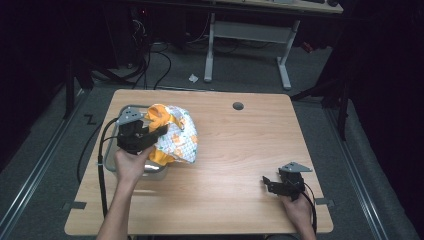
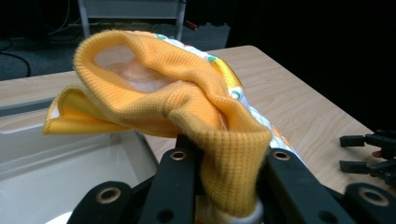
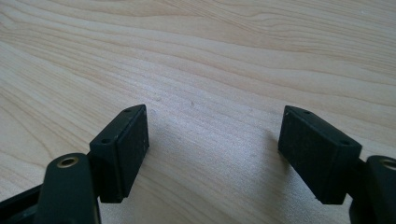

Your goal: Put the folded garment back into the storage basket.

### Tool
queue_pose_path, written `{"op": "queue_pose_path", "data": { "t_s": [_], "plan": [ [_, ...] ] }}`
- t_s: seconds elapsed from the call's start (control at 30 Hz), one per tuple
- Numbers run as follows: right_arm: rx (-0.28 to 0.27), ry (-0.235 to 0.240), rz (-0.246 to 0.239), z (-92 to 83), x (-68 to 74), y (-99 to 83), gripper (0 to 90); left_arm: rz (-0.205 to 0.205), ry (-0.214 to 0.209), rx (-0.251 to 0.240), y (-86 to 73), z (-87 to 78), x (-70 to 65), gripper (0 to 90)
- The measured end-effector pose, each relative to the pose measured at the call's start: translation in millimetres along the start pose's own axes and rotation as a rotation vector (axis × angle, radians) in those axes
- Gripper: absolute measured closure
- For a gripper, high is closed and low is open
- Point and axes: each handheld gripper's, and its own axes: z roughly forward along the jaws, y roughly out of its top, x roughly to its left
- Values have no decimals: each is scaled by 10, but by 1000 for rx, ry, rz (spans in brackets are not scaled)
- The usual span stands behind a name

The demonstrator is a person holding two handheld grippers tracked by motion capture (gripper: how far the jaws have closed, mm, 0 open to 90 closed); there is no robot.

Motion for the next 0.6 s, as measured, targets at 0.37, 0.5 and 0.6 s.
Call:
{"op": "queue_pose_path", "data": {
  "t_s": [0.37,0.5,0.6],
  "plan": [
    [0,0,1,0,0,0,248,-13,20,-2,-16,-107,215,797],
    [0,-1,1,1,0,1,248,-23,25,3,-34,-114,314,797],
    [0,-1,1,1,0,1,249,-26,26,6,-42,-114,354,797]
  ]
}}
